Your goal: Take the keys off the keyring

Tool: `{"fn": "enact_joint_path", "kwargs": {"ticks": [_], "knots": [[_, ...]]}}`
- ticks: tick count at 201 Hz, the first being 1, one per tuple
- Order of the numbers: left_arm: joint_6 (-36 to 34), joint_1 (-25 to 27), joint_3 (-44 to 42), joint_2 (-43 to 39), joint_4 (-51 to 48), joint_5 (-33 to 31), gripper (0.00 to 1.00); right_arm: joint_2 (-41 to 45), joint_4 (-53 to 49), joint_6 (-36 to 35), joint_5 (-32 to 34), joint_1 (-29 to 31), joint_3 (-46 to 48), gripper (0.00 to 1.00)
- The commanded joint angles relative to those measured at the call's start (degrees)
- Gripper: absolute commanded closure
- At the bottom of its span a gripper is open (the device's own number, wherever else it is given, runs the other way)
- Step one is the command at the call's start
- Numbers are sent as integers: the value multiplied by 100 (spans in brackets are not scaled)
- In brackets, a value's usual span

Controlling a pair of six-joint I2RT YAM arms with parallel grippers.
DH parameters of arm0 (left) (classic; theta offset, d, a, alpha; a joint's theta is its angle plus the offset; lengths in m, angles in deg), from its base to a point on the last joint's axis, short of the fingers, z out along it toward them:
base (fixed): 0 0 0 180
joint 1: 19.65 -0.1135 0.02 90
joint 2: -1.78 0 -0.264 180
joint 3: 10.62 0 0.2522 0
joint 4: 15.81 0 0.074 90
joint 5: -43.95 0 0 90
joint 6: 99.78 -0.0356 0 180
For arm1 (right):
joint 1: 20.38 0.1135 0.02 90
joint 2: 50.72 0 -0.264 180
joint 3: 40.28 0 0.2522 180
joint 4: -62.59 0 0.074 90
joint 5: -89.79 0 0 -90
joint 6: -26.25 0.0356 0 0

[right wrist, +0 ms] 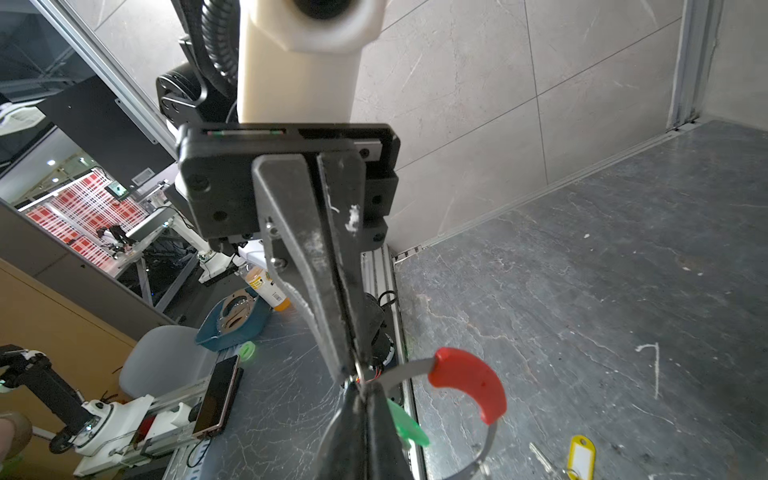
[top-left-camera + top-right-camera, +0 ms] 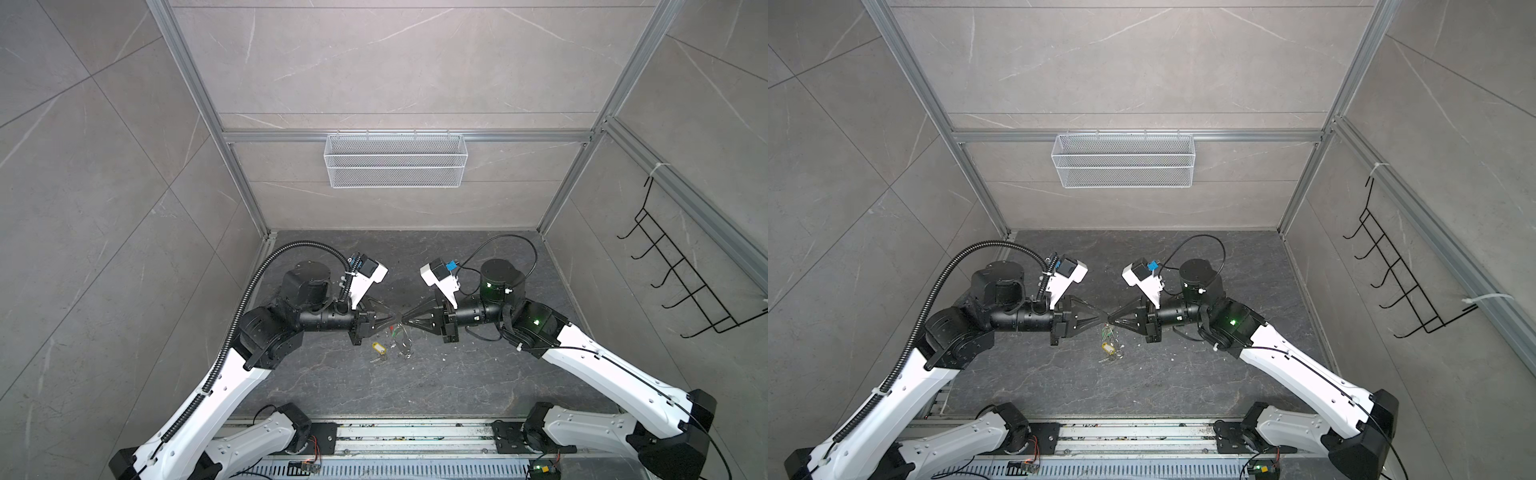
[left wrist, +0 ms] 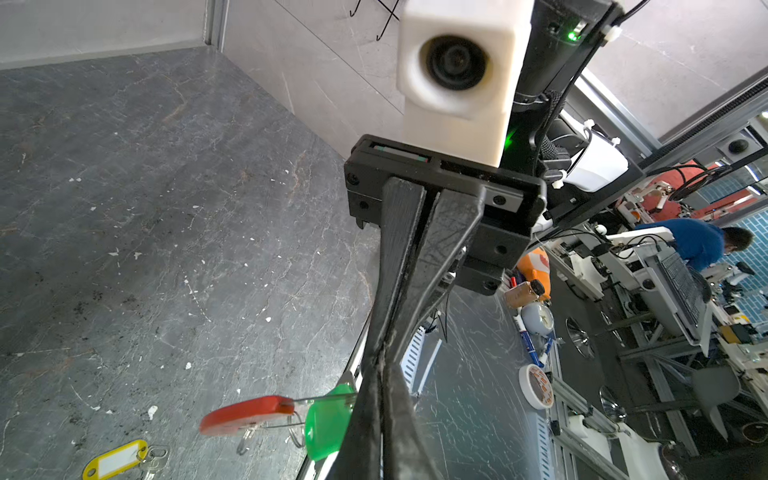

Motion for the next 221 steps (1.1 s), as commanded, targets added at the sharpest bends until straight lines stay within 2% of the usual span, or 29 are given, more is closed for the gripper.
{"fn": "enact_joint_path", "kwargs": {"ticks": [1, 14, 24, 41, 81, 124, 221], "knots": [[106, 18, 88, -63, 360, -141, 91, 41, 633, 260, -25, 35, 58, 100], [175, 24, -36, -211, 493, -432, 78, 145, 1086, 525, 121, 39, 305, 100], [205, 14, -170, -367, 629, -666, 72, 195, 1476, 757, 208, 40, 486, 100], [268, 18, -450, -656, 920, -1073, 69, 271, 1976, 1014, 423, 41, 720, 100], [307, 27, -1318, -1262, 1565, -1853, 66, 456, 2449, 1312, 1003, 37, 909, 100], [323, 52, -2150, -1753, 2397, -1866, 57, 444, 2460, 1392, 1134, 34, 826, 100], [-19, 190, -2189, -1315, 3075, -1431, 54, 337, 2503, 1533, 1059, 46, 782, 100]]}}
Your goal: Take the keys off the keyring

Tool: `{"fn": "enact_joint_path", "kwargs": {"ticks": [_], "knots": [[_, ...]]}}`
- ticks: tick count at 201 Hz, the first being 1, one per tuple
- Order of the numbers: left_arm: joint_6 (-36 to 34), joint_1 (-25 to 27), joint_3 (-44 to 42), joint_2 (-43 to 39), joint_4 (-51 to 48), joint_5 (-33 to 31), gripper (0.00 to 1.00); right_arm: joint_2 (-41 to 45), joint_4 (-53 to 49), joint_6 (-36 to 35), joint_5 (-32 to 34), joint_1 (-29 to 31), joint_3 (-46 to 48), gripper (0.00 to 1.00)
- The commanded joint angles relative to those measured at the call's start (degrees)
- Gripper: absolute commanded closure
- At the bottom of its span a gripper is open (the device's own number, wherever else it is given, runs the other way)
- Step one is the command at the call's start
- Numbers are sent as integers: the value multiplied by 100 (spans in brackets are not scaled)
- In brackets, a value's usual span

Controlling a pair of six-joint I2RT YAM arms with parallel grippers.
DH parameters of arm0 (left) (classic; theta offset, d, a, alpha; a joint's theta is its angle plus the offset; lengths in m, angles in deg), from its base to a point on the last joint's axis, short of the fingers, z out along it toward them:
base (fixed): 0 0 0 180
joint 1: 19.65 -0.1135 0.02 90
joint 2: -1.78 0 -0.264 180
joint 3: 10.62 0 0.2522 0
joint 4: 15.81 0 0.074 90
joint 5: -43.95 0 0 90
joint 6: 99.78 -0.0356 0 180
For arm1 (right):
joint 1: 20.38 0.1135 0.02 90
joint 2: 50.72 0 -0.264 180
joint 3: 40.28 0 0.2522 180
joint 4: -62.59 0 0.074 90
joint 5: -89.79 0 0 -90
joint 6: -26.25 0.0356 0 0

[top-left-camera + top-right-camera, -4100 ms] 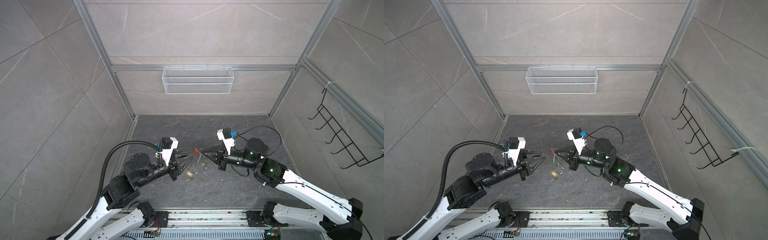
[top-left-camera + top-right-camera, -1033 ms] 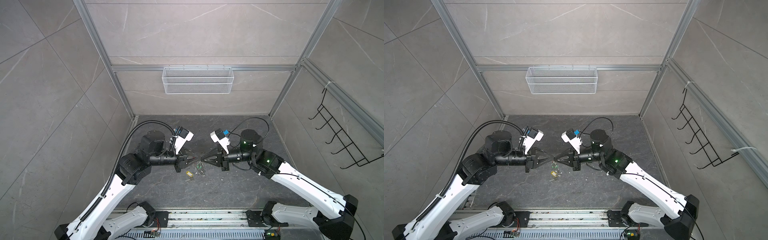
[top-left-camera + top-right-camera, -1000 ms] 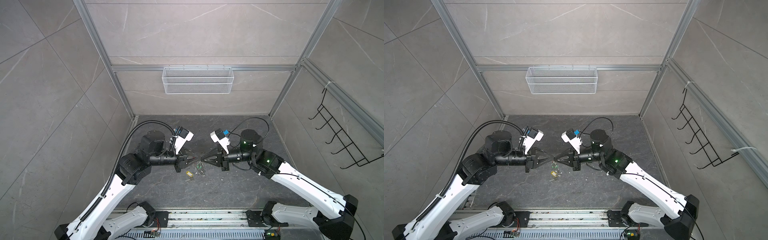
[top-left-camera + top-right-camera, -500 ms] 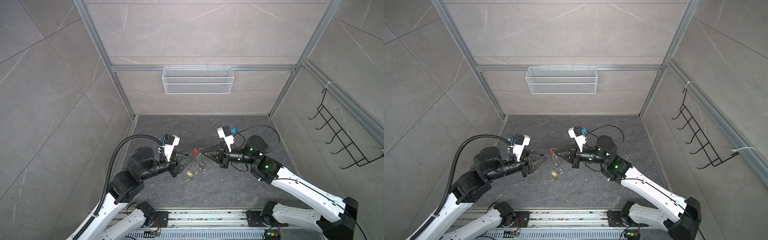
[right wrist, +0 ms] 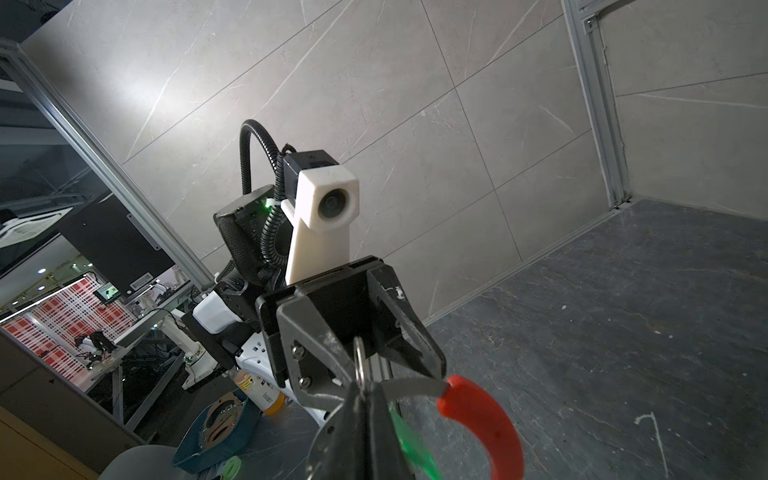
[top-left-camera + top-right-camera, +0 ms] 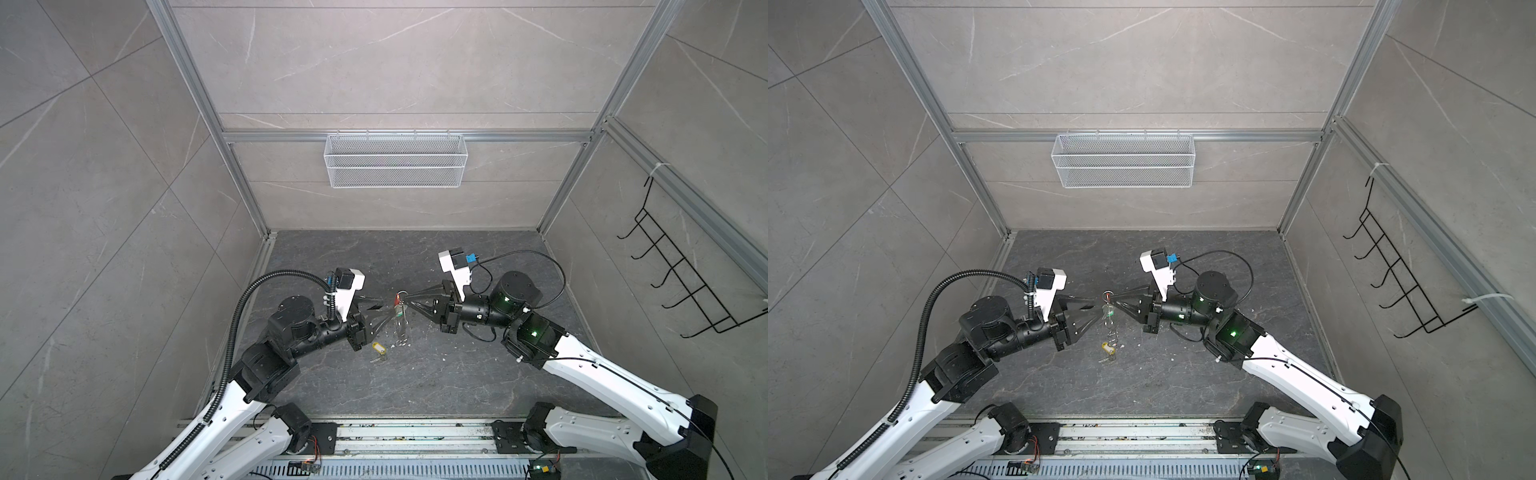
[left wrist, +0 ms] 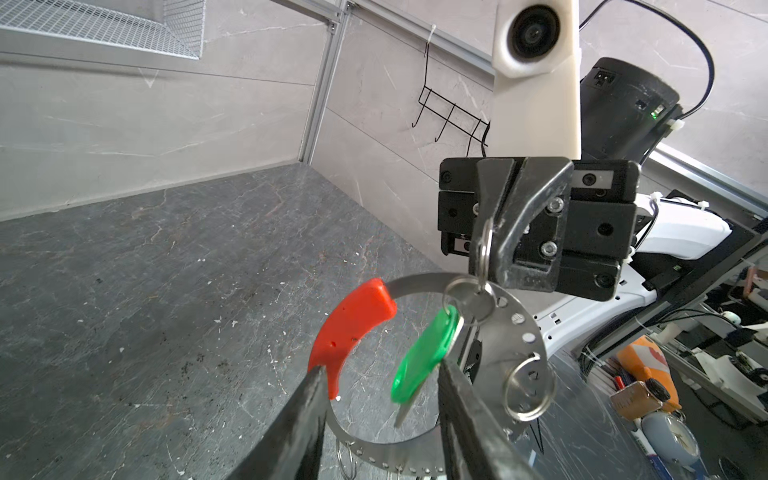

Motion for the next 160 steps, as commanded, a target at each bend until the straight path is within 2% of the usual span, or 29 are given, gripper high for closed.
{"fn": "enact_joint_path", "kwargs": {"ticks": [1, 109, 138, 160], "knots": [[-230, 63, 67, 57, 426, 195, 53, -28, 218, 94, 12, 28, -108, 100], [-231, 206, 129, 272, 497, 515, 53, -117, 314, 186, -110, 30, -121, 100], [-253, 223, 125, 387, 578, 520, 56, -164, 422, 271, -136, 34, -104, 100], [-287, 224, 126, 443, 576, 484, 62, -155, 417, 289, -145, 30, -108, 100]]}}
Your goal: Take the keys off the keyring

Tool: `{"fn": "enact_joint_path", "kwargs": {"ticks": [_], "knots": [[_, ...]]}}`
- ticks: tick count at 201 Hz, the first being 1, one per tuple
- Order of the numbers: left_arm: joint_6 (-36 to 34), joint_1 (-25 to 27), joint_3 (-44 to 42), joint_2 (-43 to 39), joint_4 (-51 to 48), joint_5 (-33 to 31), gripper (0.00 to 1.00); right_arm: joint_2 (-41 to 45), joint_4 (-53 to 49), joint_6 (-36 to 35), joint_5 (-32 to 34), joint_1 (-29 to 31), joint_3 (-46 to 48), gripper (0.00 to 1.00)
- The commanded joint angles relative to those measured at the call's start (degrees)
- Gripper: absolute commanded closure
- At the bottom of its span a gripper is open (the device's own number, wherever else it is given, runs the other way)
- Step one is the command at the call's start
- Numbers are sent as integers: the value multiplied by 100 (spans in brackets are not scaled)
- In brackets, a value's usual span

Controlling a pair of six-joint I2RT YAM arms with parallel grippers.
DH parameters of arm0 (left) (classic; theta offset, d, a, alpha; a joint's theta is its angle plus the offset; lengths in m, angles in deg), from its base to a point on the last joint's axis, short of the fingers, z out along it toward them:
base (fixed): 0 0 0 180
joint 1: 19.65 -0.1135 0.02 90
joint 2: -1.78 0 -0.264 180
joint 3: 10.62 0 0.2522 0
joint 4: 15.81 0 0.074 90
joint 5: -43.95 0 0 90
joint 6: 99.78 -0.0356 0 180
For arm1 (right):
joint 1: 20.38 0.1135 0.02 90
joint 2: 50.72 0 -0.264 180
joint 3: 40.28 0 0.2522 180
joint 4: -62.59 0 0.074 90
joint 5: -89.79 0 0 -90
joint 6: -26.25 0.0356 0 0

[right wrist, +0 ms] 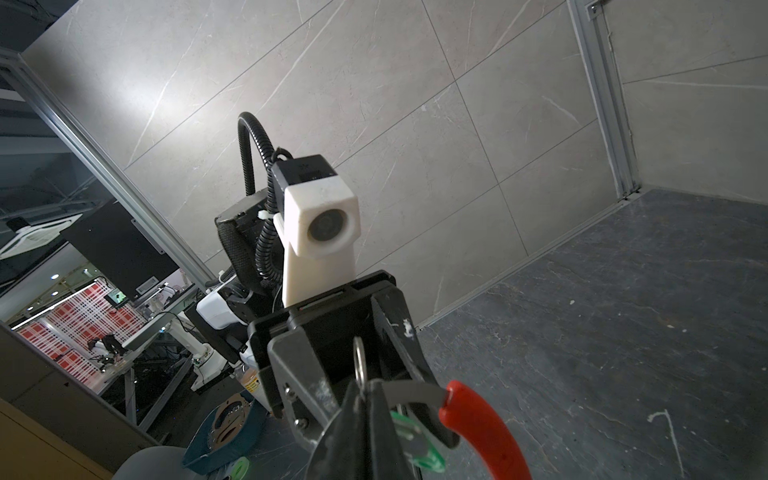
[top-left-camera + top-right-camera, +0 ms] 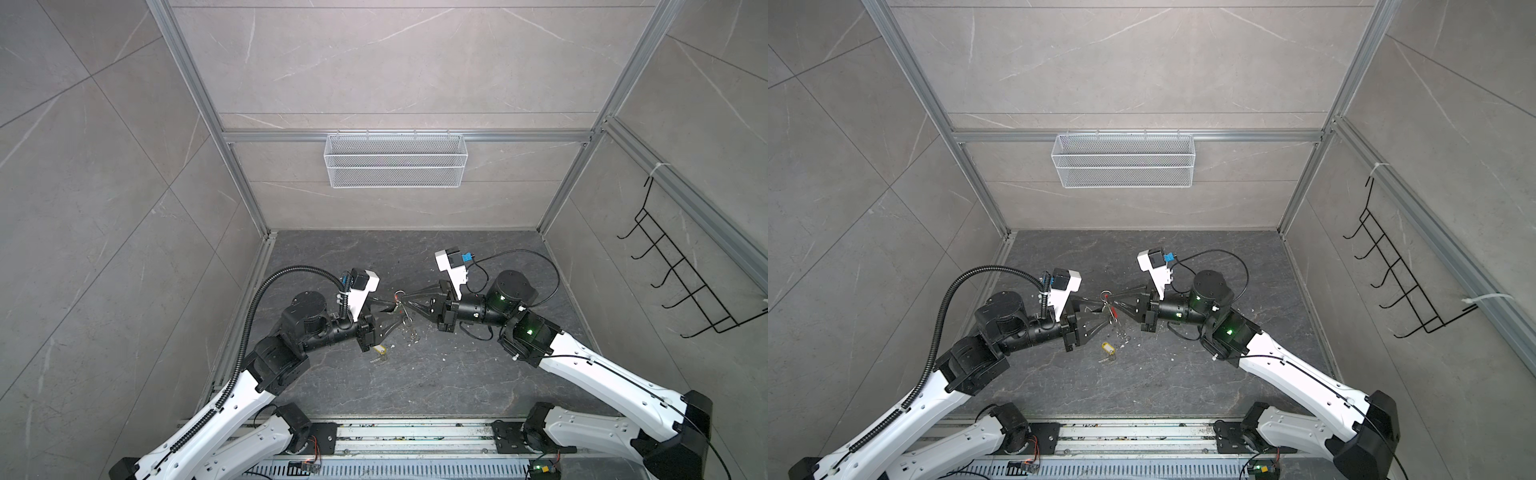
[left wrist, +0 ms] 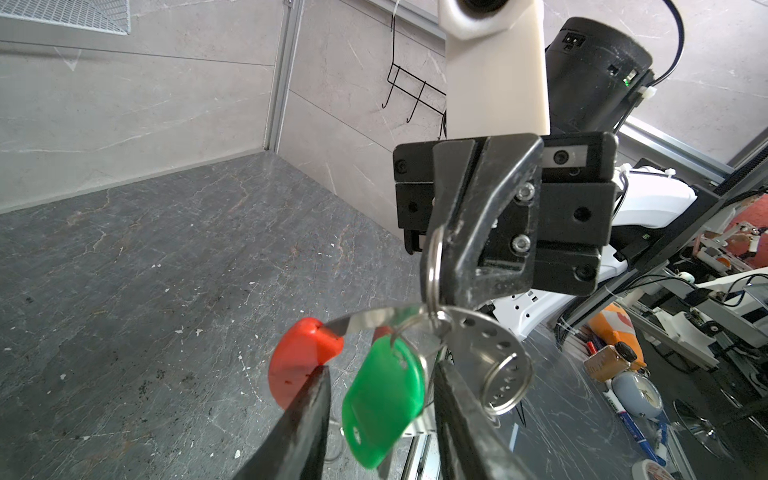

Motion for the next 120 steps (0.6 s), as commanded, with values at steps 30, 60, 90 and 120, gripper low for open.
{"fn": "enact_joint_path", "kwargs": {"ticks": [30, 60, 90, 120], "knots": [[-187, 25, 142, -34, 167, -69, 85, 45, 152, 35, -62, 30, -105, 100], [-192, 23, 178, -144, -174, -290, 100, 90, -54, -98, -25, 27, -156, 100], [-191, 38, 204, -263, -474, -412, 100, 154, -280, -258, 36, 30, -183, 100], [-118, 33, 240, -346, -742, -622, 100, 191, -394, -366, -2, 28, -231, 100]]}}
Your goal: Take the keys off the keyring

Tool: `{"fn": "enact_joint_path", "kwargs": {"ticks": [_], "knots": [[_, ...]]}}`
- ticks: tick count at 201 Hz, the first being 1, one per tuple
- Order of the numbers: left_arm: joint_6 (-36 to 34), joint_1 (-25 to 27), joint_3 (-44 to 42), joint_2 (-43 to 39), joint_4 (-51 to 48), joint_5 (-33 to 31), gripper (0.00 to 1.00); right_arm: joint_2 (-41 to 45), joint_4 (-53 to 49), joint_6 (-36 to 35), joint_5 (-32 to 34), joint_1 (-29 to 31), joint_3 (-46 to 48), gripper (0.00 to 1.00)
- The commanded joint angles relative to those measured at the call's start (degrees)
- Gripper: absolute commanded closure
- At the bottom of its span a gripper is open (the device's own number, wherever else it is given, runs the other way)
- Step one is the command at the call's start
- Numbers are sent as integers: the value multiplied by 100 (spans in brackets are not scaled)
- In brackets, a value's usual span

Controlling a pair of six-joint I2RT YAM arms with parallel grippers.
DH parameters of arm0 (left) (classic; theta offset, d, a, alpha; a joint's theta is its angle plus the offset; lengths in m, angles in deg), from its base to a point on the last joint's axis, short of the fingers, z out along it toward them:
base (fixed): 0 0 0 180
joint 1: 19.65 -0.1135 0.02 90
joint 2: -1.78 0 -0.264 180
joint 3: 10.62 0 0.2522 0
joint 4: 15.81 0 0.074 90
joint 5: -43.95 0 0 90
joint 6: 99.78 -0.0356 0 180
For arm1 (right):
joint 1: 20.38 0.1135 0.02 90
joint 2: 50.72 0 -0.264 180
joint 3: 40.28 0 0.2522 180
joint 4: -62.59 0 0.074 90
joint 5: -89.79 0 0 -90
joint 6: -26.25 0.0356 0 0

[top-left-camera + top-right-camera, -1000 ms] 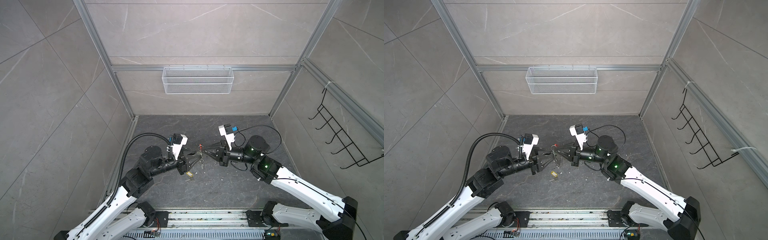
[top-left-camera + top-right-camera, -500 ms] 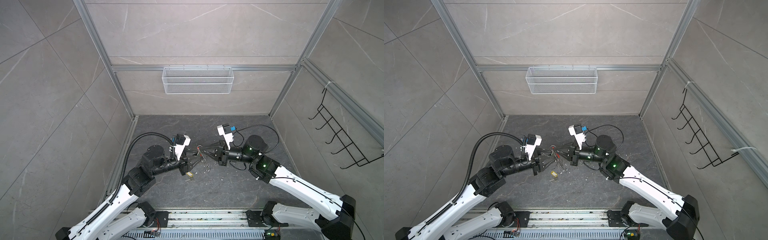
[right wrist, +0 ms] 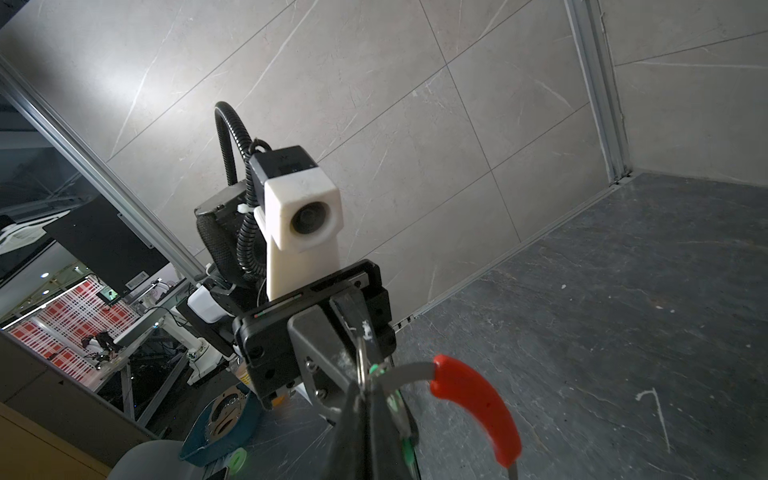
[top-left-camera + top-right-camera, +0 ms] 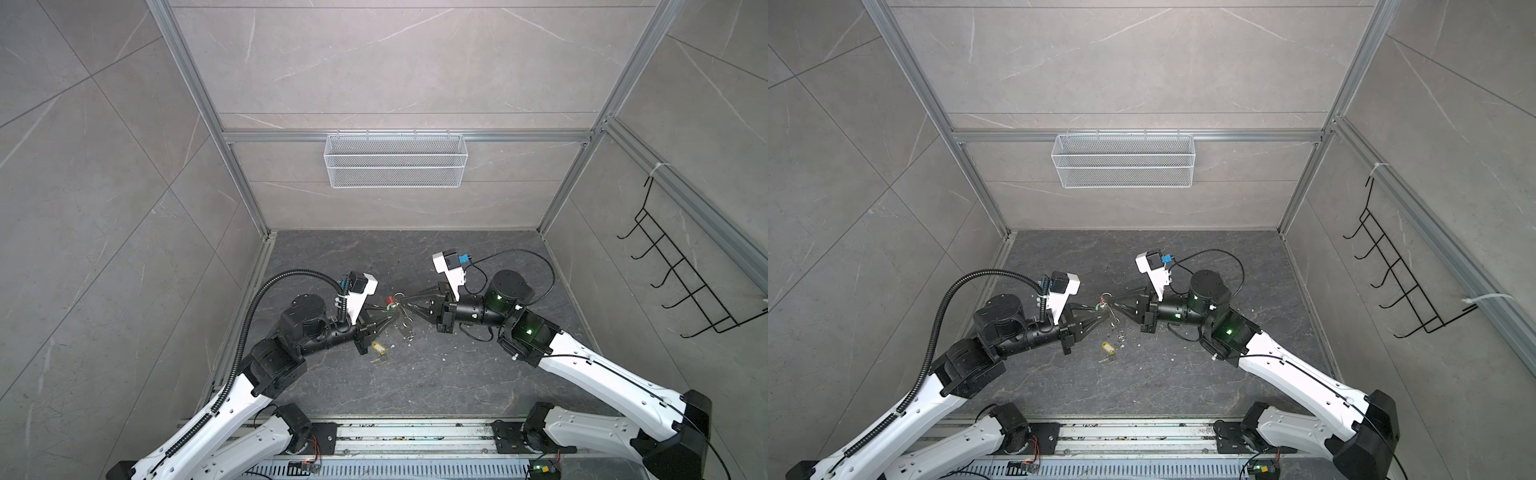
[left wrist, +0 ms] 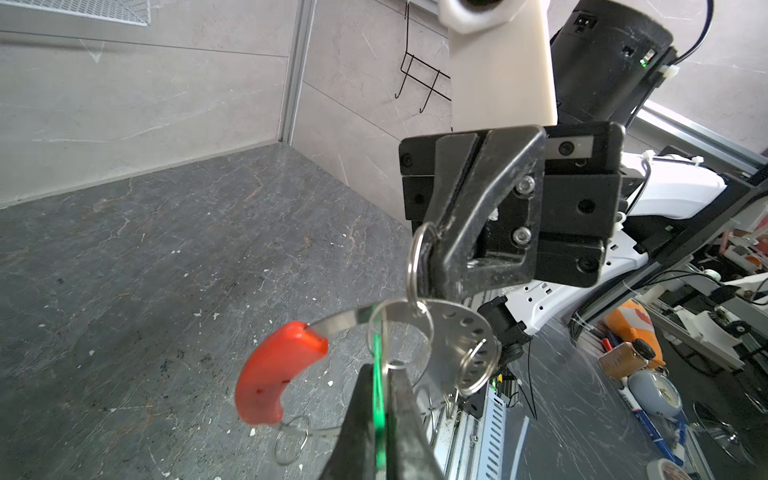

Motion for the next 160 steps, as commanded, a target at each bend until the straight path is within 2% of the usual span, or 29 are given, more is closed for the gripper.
{"fn": "enact_joint_path", "kwargs": {"ticks": [1, 83, 160], "knots": [[-24, 8, 240, -135, -274, -290, 100, 178, -71, -209, -13, 29, -231, 100], [-61, 10, 578, -310, -1194, -1077, 100, 308, -648, -562, -65, 30, -363, 100], [-72, 10, 706, -389, -1355, -1218, 100, 355, -899, -743, -257, 30, -467, 100]]}}
